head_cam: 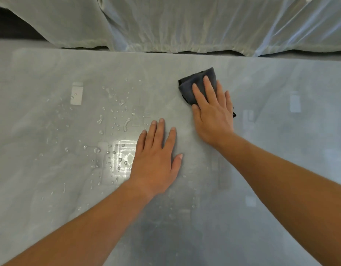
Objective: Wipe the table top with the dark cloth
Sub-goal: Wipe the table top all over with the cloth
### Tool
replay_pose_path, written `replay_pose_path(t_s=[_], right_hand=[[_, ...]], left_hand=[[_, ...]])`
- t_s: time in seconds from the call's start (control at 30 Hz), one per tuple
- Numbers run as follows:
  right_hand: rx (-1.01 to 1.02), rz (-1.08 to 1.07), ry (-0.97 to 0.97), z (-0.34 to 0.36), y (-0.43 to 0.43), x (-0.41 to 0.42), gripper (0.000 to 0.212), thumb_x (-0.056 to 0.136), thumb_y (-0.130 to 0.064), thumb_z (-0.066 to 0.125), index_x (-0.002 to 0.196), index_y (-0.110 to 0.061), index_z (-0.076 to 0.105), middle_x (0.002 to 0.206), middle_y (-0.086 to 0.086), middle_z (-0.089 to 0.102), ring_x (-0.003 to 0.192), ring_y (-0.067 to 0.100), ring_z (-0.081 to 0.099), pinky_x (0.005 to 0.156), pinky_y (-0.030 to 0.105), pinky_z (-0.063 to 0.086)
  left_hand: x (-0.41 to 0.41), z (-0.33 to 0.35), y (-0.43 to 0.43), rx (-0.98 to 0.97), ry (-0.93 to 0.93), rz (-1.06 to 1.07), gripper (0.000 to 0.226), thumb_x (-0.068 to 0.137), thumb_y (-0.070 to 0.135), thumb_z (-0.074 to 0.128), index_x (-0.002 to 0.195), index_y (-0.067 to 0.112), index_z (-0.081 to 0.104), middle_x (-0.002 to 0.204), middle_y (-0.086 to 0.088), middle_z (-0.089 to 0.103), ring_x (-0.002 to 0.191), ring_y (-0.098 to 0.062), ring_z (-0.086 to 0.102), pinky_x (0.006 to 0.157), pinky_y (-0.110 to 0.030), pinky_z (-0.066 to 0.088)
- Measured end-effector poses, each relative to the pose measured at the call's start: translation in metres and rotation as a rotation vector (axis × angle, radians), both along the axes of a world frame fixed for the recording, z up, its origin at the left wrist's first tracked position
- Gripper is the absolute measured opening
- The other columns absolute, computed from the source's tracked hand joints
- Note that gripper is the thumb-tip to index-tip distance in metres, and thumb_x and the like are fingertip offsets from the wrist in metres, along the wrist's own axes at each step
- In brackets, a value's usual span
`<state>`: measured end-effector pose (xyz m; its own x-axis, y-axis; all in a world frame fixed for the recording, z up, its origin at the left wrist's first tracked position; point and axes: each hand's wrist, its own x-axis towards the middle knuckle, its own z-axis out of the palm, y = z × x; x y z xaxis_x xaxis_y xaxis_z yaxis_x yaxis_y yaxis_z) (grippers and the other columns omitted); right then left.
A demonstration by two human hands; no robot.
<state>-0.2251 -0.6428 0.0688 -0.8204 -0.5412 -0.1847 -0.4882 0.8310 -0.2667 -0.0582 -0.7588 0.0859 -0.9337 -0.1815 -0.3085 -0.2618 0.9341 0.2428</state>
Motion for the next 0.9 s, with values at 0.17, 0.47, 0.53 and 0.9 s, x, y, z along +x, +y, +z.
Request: replay_pose_path(t_s=[0.17, 0.47, 0.53, 0.9], right_hand=[[0.043, 0.249, 0.008, 0.0, 0.053, 0.011, 0.056, 0.103, -0.047, 0.026, 0.158, -0.036, 0.021, 0.169, -0.005, 0.008, 0.155, 0.027, 0.005, 0.125, 0.048, 0.003], [0.071, 0.17, 0.012, 0.0, 0.063, 0.076, 0.057, 0.104, -0.043, 0.028, 0.159, -0.029, 0.02, 0.169, 0.002, 0.005, 0.154, 0.034, 0.004, 0.124, 0.054, 0.005], [0.084, 0.329, 0.007, 0.0, 0.085, 0.093, 0.056, 0.104, -0.043, 0.026, 0.159, -0.029, 0.022, 0.169, 0.001, 0.009, 0.154, 0.033, 0.006, 0.124, 0.054, 0.007], [0.051, 0.192, 0.012, 0.0, 0.084, 0.17, 0.058, 0.101, -0.037, 0.031, 0.158, -0.025, 0.024, 0.168, 0.005, 0.012, 0.153, 0.038, 0.01, 0.123, 0.058, 0.012]], left_hand=[[0.018, 0.01, 0.011, 0.007, 0.025, 0.049, 0.067, 0.1, 0.051, 0.022, 0.156, 0.015, 0.021, 0.166, -0.016, 0.001, 0.153, -0.028, -0.007, 0.123, -0.043, -0.003], [0.061, 0.009, 0.032, 0.03, -0.004, 0.125, 0.067, 0.1, 0.053, 0.022, 0.155, 0.016, 0.024, 0.166, -0.015, 0.003, 0.153, -0.027, -0.005, 0.124, -0.045, 0.002], [0.07, 0.008, 0.035, 0.029, -0.005, 0.134, 0.066, 0.1, 0.052, 0.023, 0.155, 0.015, 0.024, 0.166, -0.014, 0.004, 0.153, -0.027, -0.004, 0.124, -0.046, 0.004], [0.107, 0.009, 0.047, 0.04, -0.018, 0.14, 0.061, 0.1, 0.042, 0.029, 0.155, 0.016, 0.024, 0.166, -0.014, 0.003, 0.153, -0.027, -0.005, 0.124, -0.045, 0.003]])
